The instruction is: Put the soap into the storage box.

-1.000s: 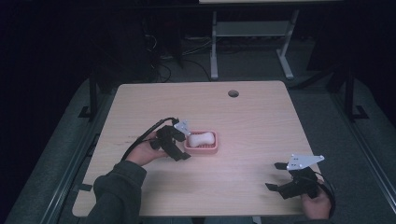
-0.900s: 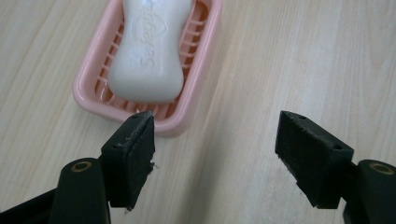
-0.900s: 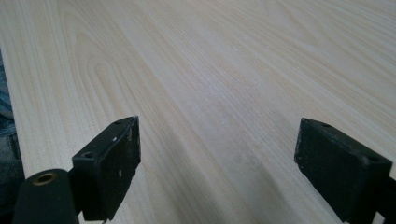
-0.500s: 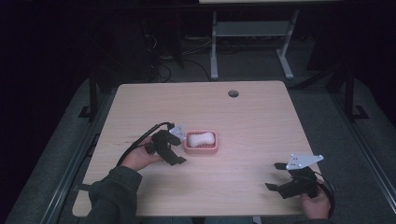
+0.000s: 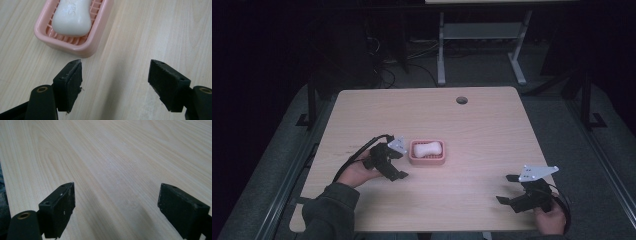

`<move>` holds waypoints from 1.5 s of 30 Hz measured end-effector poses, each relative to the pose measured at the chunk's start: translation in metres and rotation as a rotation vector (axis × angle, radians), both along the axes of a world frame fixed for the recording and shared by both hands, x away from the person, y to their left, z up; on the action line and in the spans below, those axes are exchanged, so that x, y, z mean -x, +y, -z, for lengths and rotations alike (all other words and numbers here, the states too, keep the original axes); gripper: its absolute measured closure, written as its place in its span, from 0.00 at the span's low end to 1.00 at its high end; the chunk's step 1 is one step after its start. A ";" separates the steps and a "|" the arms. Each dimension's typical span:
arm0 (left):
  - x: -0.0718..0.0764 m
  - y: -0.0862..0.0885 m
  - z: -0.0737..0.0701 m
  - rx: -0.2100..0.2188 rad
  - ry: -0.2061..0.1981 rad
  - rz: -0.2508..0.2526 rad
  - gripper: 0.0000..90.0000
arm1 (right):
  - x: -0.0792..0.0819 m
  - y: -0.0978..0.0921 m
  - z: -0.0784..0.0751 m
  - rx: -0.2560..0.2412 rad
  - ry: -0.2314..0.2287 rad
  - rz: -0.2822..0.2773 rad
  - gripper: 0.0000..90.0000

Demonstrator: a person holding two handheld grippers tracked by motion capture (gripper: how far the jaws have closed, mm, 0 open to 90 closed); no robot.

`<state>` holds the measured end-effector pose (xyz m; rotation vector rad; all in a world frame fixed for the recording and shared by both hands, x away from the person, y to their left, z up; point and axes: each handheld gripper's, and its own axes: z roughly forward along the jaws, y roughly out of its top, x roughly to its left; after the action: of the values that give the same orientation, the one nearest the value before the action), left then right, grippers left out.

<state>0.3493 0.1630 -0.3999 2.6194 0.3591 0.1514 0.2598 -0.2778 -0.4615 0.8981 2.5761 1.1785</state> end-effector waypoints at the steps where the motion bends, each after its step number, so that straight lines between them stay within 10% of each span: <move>1: 0.001 0.001 0.000 -0.002 -0.002 0.002 0.30 | 0.000 0.000 0.000 0.000 0.003 0.002 0.16; 45: 0.041 0.040 0.019 -0.025 -0.006 -0.034 0.30 | 0.000 0.002 0.001 0.008 0.009 -0.011 0.16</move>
<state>0.3083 0.2032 -0.4191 2.6378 0.4017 0.1766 0.2599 -0.2757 -0.4627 0.8910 2.5938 1.1694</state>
